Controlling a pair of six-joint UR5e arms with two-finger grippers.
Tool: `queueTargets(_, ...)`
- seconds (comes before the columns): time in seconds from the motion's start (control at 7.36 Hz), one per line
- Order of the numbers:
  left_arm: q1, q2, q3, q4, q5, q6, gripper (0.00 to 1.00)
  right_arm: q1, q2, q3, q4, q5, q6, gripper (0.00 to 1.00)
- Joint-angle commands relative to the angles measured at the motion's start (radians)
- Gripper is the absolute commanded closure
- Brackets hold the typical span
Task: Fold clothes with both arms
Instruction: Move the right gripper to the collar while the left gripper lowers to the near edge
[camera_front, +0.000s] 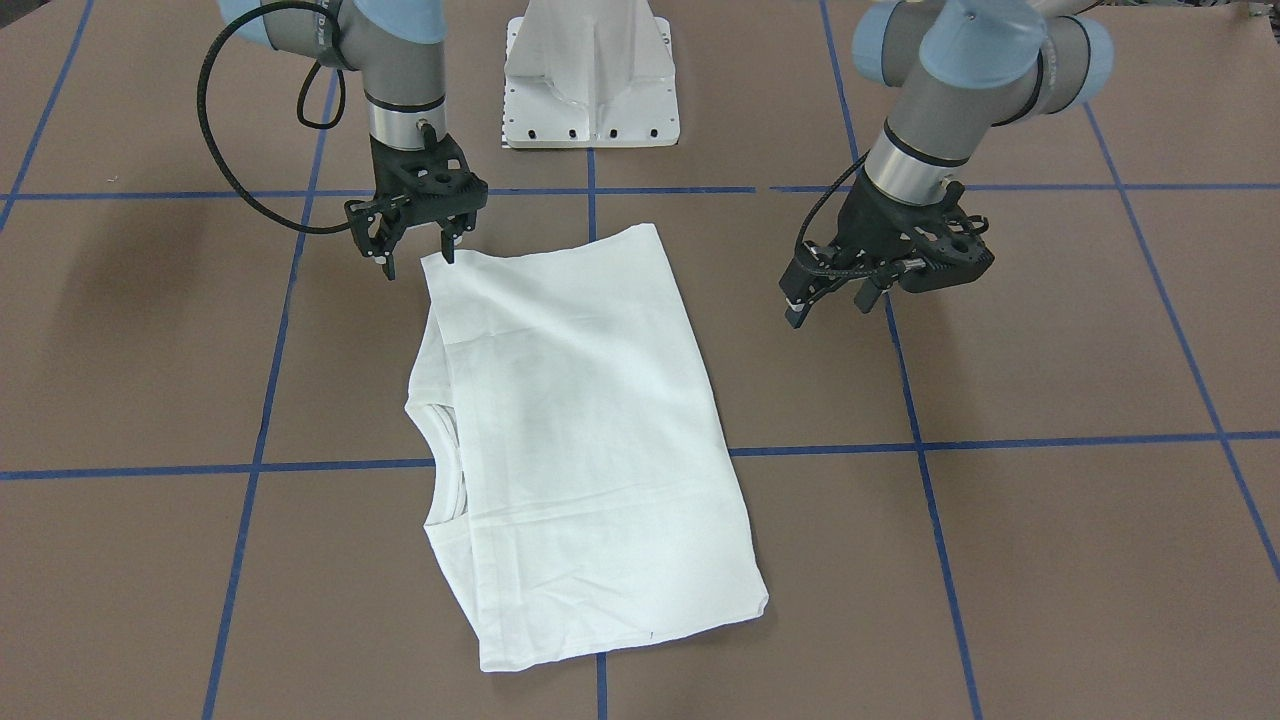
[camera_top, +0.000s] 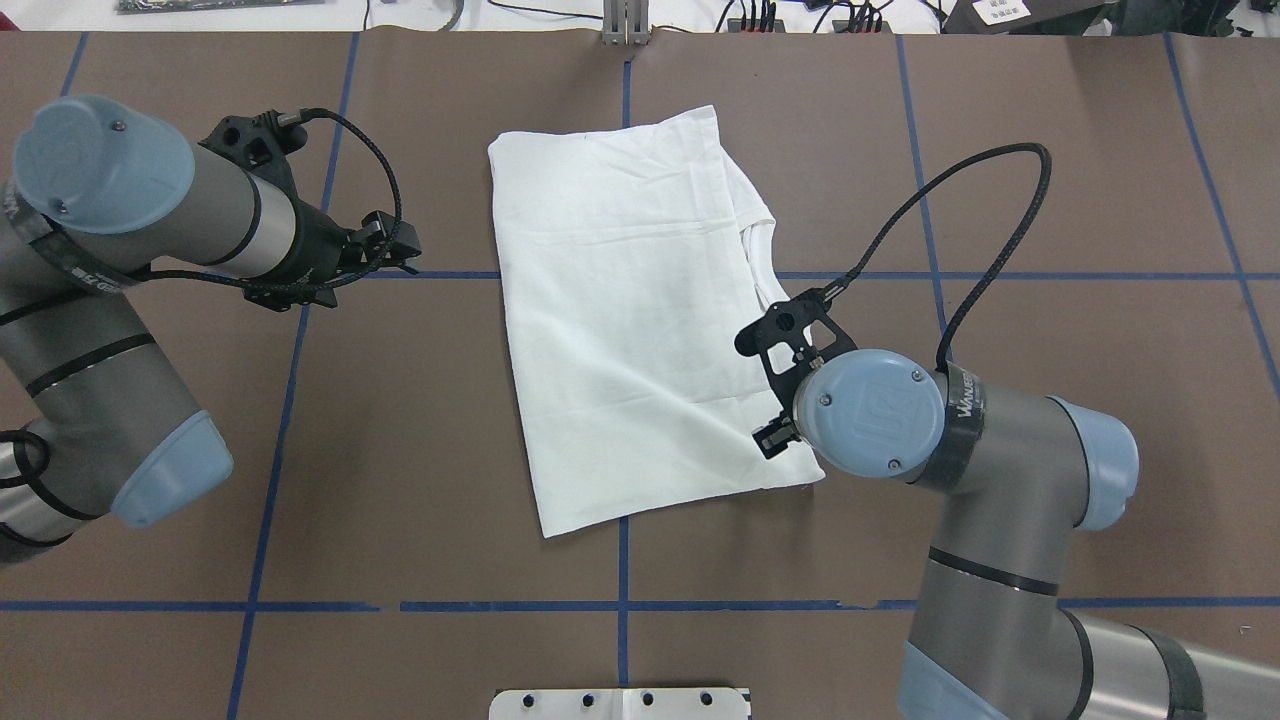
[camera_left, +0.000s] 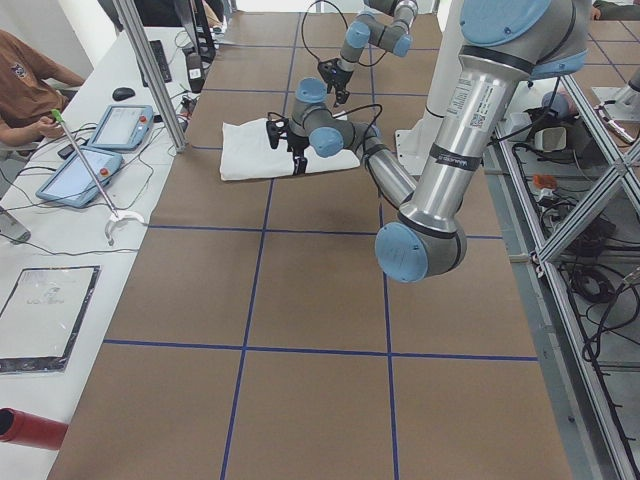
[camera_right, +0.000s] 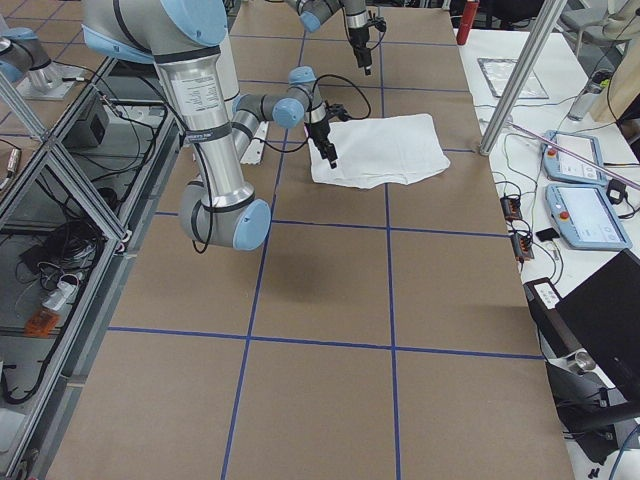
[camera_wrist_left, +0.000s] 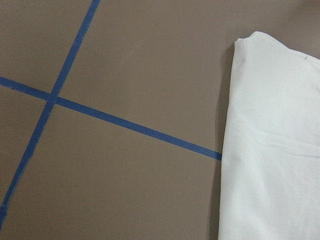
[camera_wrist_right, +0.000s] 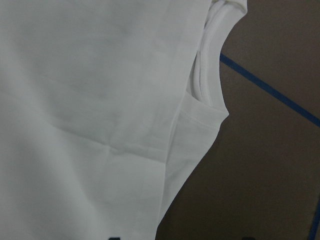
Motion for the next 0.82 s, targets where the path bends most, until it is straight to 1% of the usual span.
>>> queueTargets(0.0,0.016,0.006,-0.014,-0.008,-0.007,0.020,0.00,0.083,0.051,-0.069,0.143,0.079,0.001,0.00)
queueTargets(0.14,0.075,0.002,-0.028,-0.014,-0.008,0.000,0.00,0.132,0.051,-0.100,0.220,0.148,0.007,0.00)
queueTargets(0.27,0.148,0.002,-0.031,-0.081,-0.004,-0.151,0.00,0.178,0.053,-0.101,0.233,0.223,0.014,0.00)
queueTargets(0.41,0.219,0.004,-0.030,-0.182,0.007,-0.318,0.00,0.227,0.051,-0.101,0.233,0.301,0.013,0.00)
queueTargets(0.54,0.297,-0.010,-0.028,-0.183,0.075,-0.395,0.00,0.258,0.051,-0.103,0.233,0.352,0.013,0.00)
queueTargets(0.68,0.407,-0.031,0.004,-0.182,0.154,-0.439,0.00,0.263,0.053,-0.100,0.235,0.360,0.019,0.00)
